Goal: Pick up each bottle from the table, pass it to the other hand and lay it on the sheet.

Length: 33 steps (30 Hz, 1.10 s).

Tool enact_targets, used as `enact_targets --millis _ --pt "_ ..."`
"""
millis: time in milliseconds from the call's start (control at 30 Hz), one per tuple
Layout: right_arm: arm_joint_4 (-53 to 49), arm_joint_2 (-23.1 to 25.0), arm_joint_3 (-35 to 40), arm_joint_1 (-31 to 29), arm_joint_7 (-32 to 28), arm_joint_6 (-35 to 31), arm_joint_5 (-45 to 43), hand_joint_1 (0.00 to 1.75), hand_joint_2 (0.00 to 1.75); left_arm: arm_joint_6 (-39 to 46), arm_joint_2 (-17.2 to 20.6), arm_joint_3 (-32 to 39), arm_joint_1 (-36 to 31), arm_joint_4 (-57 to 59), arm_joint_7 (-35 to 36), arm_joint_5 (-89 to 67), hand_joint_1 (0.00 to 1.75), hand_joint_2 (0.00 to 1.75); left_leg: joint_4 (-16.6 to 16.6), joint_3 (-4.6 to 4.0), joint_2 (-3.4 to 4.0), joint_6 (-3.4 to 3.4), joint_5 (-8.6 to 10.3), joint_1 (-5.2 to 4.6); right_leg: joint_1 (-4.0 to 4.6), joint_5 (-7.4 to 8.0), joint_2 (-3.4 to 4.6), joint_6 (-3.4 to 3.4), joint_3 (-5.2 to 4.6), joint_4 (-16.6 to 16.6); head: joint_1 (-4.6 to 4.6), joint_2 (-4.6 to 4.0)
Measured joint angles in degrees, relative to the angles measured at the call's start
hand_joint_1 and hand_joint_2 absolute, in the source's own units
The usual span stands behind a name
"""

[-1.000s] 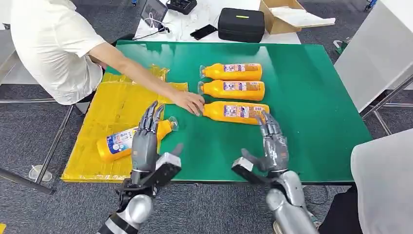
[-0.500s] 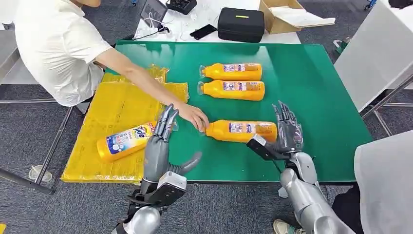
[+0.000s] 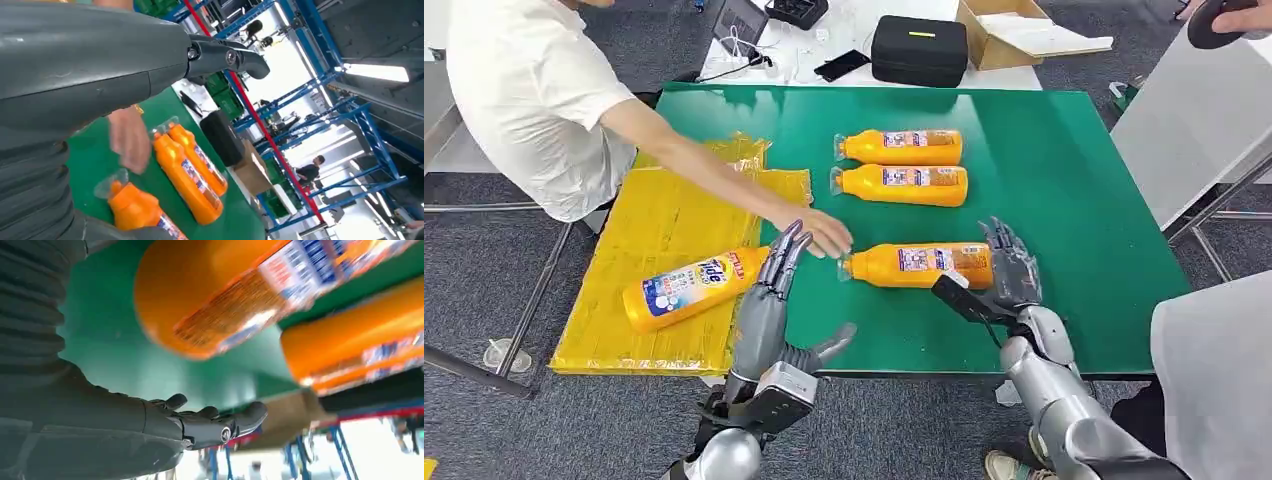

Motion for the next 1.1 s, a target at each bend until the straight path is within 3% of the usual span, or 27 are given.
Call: enact_targets --millis 567,767,1033,1067,1100 --pt "3.9 3.1 0.6 -2.3 0.5 3.1 2.5 0.00 1.75 -1.1 -0.4 -1.2 -1.2 0.9 -0.5 1.8 0.00 1.75 0.0 0.00 -0.01 0.02 0.02 -0.01 0.00 0.00 -0.04 0.00 0.00 0.0 -0.02 0.00" --pt "5.4 2.9 2.6 -4.8 6.1 6.6 6.7 0.00 1.75 -2.3 -0.5 -1.4 -1.8 1.0 -0.6 2.5 0.00 1.75 0.0 0.03 -0.01 0.02 0.03 0.00 0.00 0.01 -0.03 0.00 0.01 0.0 0.00 0.00" --pt "8.2 2.6 6.4 -9.0 24.8 15.6 14.4 0.00 1.75 -3.1 -0.7 -1.6 -2.7 1.1 0.0 3.1 0.00 1.75 0.0 0.12 0.03 0.02 0.02 -0.01 -0.01 0.01 -0.03 0.00 0.06 0.0 0.00 0.00" --pt "8.3 2.6 6.9 -9.5 25.9 16.9 15.3 0.07 1.75 -3.4 -0.8 -1.7 -2.9 1.2 0.1 3.1 0.00 1.75 0.0 0.15 0.07 0.02 0.02 -0.01 -0.01 0.02 -0.02 0.00 0.06 0.0 -0.02 0.00" --pt "8.6 2.6 7.4 -10.1 26.7 18.6 15.9 0.70 1.75 -3.5 -1.0 -1.9 -3.2 1.4 0.2 3.1 0.00 1.75 0.0 0.19 0.06 0.03 0.02 -0.01 -0.01 0.02 -0.02 0.00 0.08 0.0 0.02 0.02"
